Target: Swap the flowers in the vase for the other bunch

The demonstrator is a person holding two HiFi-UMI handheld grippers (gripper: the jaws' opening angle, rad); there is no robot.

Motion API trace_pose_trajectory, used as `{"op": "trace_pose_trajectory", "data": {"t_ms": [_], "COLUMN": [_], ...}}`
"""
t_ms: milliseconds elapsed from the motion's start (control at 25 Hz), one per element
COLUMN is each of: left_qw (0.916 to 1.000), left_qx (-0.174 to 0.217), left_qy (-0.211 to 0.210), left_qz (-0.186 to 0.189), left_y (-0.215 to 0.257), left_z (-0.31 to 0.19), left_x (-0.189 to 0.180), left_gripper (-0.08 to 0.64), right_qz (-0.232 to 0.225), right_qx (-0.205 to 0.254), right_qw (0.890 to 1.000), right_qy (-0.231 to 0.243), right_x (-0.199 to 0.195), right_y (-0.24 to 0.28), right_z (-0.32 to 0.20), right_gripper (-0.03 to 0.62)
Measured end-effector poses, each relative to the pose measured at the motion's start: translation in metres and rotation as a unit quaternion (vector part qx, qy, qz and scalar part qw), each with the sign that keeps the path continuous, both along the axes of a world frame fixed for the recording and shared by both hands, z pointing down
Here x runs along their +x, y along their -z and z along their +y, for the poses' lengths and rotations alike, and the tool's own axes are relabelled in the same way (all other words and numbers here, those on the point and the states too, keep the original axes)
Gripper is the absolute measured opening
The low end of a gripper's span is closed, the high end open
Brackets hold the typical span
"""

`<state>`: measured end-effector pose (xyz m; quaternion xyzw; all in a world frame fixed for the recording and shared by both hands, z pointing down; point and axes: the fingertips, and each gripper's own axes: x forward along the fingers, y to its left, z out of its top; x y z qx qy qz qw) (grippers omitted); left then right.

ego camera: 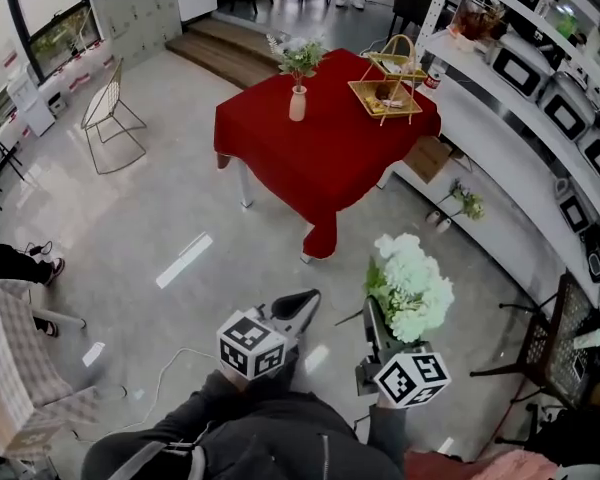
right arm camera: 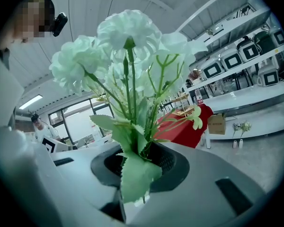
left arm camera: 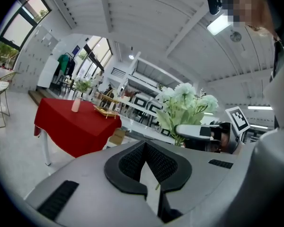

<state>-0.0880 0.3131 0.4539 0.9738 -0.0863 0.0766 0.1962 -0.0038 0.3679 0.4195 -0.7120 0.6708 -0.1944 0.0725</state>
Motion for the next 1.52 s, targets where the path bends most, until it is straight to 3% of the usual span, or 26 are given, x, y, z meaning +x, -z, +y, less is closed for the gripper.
{"op": "trace_pose_trajectory", "data": {"t_ms": [880,1520], "left_qw": [0.9994,0.9995], "left_qx": [0.011,0.009], "left_qy": [-0.023,-0.011], "left_qz": [0.021,0.030], "left_y": [0.013,0.008], "left_z": [-0.105,-0.147], "left_x": [0.065,0.074], "left_gripper": [0.008,0.008], "right_qz": [-0.007,0.004], "right_qx": [0.012,0.020], "right_qw": [1.000,1.000], "right_qy": [-0.025,-0.001], "right_x": [0.060,0.068], "right_y": [0.005,0.007], "right_z": [-0.100,-0.152], "right_gripper": [0.071,0.071]}}
